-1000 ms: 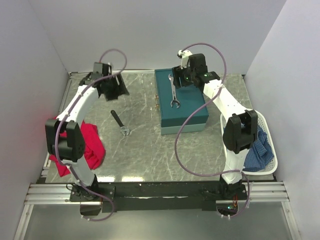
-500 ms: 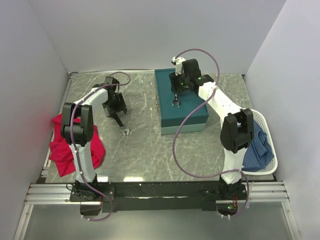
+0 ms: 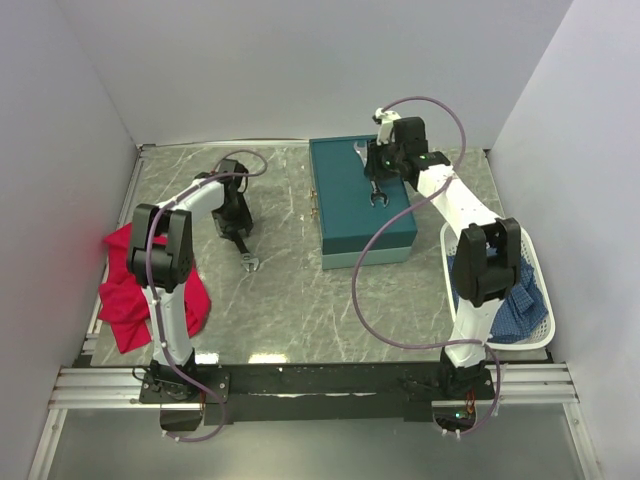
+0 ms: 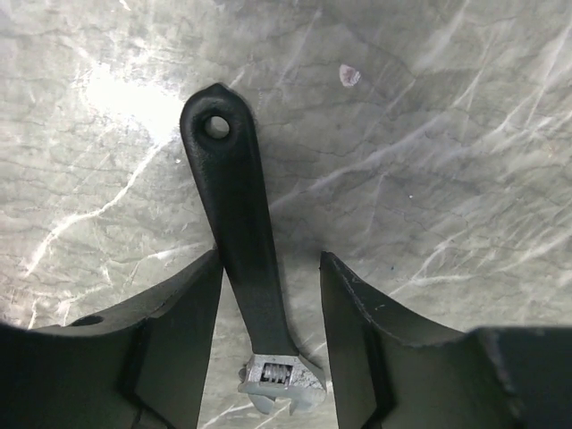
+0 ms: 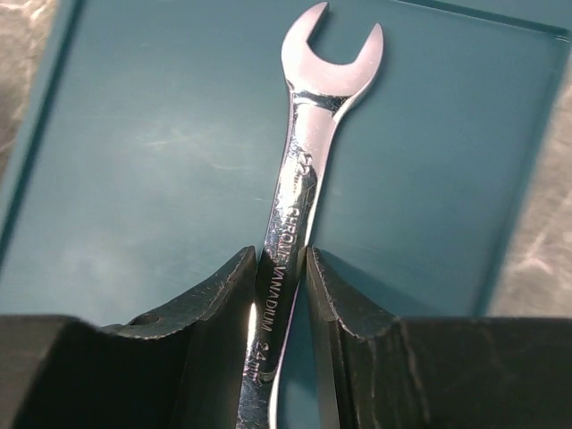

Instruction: Sort the tools into containers

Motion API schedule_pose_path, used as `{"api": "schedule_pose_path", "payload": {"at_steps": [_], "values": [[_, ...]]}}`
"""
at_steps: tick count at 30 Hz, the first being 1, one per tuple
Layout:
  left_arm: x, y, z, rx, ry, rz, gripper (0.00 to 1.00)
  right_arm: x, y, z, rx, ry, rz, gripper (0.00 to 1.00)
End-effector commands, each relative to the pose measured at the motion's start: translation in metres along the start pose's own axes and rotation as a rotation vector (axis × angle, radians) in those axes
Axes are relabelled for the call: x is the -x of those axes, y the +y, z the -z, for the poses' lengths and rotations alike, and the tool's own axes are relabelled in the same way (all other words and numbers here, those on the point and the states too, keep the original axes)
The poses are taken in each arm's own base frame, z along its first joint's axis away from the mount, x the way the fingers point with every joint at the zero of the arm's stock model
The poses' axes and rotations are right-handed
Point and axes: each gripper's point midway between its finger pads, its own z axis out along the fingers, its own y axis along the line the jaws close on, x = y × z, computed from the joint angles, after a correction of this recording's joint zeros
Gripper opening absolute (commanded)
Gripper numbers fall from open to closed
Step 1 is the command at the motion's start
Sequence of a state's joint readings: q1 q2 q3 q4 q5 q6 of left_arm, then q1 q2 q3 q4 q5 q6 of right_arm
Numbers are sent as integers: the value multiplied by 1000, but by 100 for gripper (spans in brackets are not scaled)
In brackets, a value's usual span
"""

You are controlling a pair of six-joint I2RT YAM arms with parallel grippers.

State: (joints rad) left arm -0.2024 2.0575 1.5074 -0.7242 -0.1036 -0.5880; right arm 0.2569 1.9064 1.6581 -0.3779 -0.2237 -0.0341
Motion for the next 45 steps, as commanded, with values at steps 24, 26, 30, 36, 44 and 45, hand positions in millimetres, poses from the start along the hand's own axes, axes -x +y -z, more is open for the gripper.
{"api": "schedule_pose_path", "payload": {"at_steps": [24, 26, 30, 36, 44, 45], "values": [[56, -99, 159, -471, -194, -154, 1, 41, -15, 92, -67, -106, -24, 73], [60, -111, 178, -544, -206, -151, 1, 34, -21, 90, -92, -97, -12, 73], [65, -147, 218, -763, -210, -143, 1, 26, -26, 90, -114, -89, -4, 73], [79, -194, 259, -975, -251, -193, 1, 22, -29, 91, -133, -84, 11, 74], [69, -247, 275, -1167, -200, -222, 1, 11, -30, 95, -145, -62, 23, 74], [69, -250, 274, -1178, -195, -217, 1, 10, -30, 95, -145, -59, 23, 74]]}}
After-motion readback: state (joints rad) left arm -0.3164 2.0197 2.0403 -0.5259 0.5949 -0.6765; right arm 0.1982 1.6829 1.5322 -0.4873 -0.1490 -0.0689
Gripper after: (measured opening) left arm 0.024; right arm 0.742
